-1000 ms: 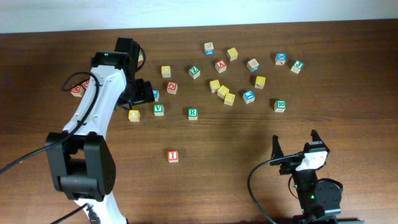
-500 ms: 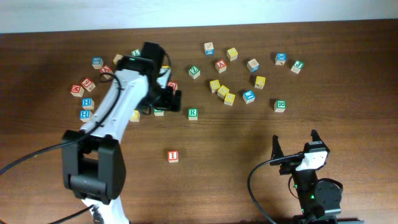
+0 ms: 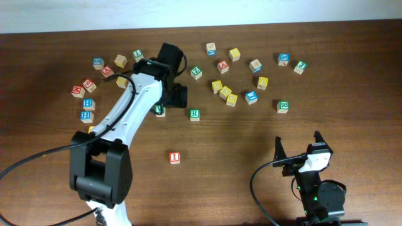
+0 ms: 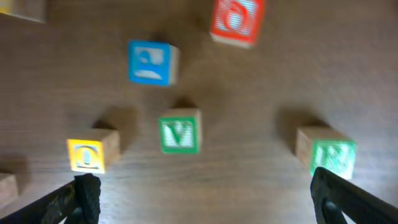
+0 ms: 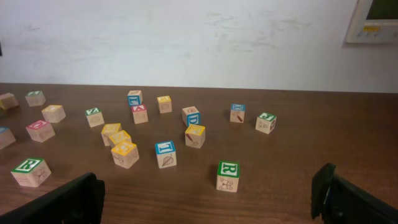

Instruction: Spell out ICRA

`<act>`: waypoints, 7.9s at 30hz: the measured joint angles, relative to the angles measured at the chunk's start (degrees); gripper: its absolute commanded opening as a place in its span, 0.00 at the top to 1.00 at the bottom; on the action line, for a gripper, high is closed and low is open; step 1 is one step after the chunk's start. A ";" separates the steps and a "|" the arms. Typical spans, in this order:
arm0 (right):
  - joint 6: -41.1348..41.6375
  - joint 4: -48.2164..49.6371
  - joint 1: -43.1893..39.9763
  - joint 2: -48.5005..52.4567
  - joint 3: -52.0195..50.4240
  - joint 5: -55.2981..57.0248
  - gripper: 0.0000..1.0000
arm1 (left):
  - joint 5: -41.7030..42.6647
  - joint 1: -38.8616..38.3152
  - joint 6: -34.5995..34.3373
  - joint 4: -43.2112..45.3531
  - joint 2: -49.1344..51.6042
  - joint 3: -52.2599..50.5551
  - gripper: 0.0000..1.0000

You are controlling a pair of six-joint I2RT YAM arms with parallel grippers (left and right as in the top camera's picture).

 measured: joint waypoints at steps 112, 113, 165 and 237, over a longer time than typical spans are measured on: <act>0.00 0.00 0.00 0.00 0.00 0.00 0.02 | 3.61 6.86 0.04 11.69 30.86 30.91 0.63; 0.00 0.00 0.00 0.00 0.00 0.00 0.02 | 4.07 6.86 0.07 11.67 30.86 30.91 0.64; 0.00 0.00 0.00 -0.02 0.00 0.00 0.02 | 18.86 6.80 0.44 -16.44 12.81 30.91 0.81; 0.00 0.00 0.00 0.00 0.00 0.00 0.02 | 12.98 -14.38 -14.58 -2.25 -0.83 -16.44 0.85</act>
